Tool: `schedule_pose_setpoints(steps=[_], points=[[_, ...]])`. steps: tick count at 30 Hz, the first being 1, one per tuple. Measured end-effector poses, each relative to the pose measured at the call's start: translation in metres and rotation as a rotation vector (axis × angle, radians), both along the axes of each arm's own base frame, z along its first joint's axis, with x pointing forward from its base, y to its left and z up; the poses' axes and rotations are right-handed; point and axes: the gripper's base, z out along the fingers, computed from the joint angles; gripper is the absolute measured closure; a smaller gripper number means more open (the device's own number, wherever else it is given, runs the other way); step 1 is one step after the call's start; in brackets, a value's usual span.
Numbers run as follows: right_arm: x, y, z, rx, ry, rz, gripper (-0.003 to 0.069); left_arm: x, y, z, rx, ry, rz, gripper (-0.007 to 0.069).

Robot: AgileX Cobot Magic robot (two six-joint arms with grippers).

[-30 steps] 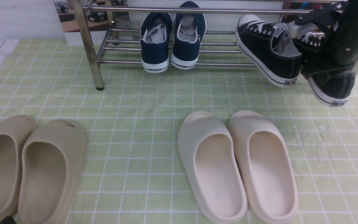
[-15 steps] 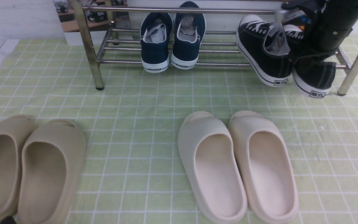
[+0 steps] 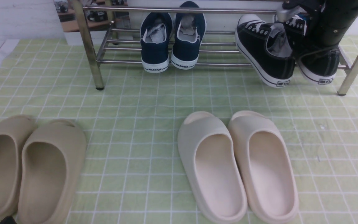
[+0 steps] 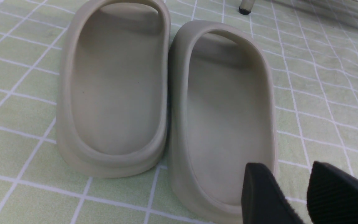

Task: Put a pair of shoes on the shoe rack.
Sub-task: Use the right arm to put a shoe into the shoe rack

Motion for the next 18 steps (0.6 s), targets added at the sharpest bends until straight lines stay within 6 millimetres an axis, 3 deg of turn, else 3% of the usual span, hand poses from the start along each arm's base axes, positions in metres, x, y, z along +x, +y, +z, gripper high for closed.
schedule_pose_setpoints(steps=[12,18], points=[[0.019,0.002,-0.024,0.011,-0.055,-0.002,0.0631,0.000,0.000,0.000,0.000,0.000,0.000,0.0386],[0.020,0.002,-0.024,0.036,-0.067,-0.042,0.0529,0.000,0.000,0.000,0.000,0.000,0.000,0.0386]])
